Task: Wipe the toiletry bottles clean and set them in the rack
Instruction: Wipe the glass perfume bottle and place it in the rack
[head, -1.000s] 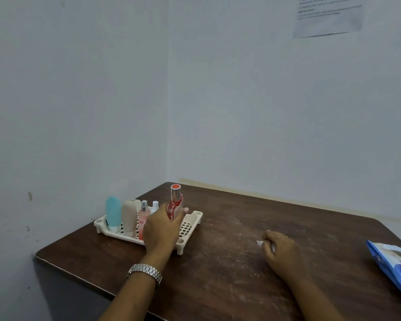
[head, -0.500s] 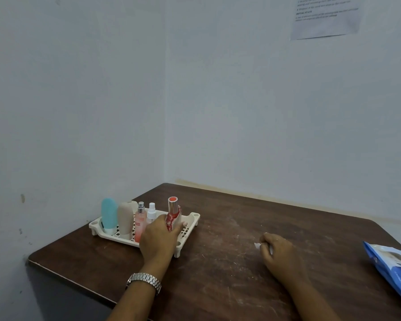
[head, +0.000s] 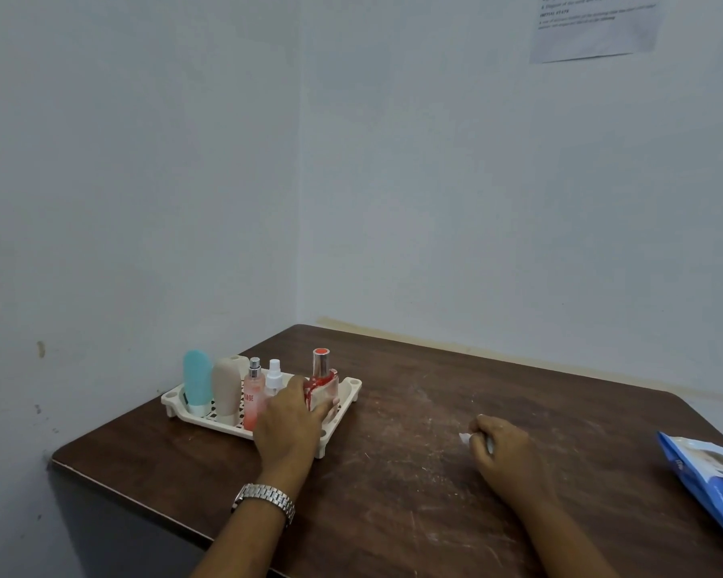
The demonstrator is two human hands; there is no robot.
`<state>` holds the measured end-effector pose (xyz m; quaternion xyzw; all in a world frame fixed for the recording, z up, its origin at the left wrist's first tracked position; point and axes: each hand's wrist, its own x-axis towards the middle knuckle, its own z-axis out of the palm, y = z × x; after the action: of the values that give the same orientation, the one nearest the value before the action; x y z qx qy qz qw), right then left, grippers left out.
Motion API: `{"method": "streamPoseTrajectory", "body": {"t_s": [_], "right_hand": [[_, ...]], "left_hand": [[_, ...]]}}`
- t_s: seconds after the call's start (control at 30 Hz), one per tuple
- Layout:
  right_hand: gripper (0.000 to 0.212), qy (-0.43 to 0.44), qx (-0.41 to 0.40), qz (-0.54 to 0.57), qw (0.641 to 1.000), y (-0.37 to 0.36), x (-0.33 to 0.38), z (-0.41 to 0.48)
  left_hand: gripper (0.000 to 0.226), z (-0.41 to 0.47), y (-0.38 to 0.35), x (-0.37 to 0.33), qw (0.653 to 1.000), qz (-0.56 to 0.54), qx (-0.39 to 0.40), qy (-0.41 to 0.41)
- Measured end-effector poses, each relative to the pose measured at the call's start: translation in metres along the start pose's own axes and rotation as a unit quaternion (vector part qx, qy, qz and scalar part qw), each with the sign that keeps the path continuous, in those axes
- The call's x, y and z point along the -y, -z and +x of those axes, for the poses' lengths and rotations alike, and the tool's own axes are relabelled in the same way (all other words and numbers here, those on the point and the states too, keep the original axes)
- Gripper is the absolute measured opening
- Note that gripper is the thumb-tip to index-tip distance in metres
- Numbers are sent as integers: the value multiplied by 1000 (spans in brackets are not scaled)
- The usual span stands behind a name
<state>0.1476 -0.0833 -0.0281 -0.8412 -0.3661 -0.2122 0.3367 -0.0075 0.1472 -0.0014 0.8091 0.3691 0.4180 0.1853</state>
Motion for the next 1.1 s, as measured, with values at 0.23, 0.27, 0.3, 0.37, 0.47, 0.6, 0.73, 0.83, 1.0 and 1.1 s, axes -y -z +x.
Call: {"method": "streamPoseTrajectory", "body": {"t_s": [0.23, 0.27, 0.3, 0.37, 0.47, 0.6, 0.73, 0.83, 1.0, 1.1], "right_hand": [[40, 2, 3, 14, 1000, 0, 1, 0], [39, 4, 1, 16, 1000, 0, 2, 0], [39, 4, 0, 18, 1000, 1, 2, -1], [37, 5, 2, 17, 1000, 1, 2, -1], [40, 4, 1, 15, 1000, 1, 3, -1], [39, 5, -2, 18, 1000, -1, 0, 0], [28, -5, -1, 10, 1000, -1, 0, 0], [32, -5, -4, 10, 1000, 0, 1, 0], [26, -6, 4, 3, 1000, 1, 1, 0], [24, 1, 10, -8, 1000, 2, 3, -2]], "left_hand": [[31, 2, -4, 2, 1000, -3, -3, -16], [31, 2, -4, 2, 1000, -1, -2, -17], [32, 3, -5, 2, 1000, 2, -3, -16], [32, 4, -5, 2, 1000, 3, -10, -21], [31, 3, -6, 1, 1000, 2, -15, -27], [31, 0, -4, -2, 999, 15, -6, -28], [44, -10, -2, -3, 999, 35, -7, -32], [62, -18, -2, -4, 998, 50, -13, -39], [66, -27, 5, -13, 997, 57, -2, -57], [63, -34, 9, -16, 994, 81, -12, -69]]}}
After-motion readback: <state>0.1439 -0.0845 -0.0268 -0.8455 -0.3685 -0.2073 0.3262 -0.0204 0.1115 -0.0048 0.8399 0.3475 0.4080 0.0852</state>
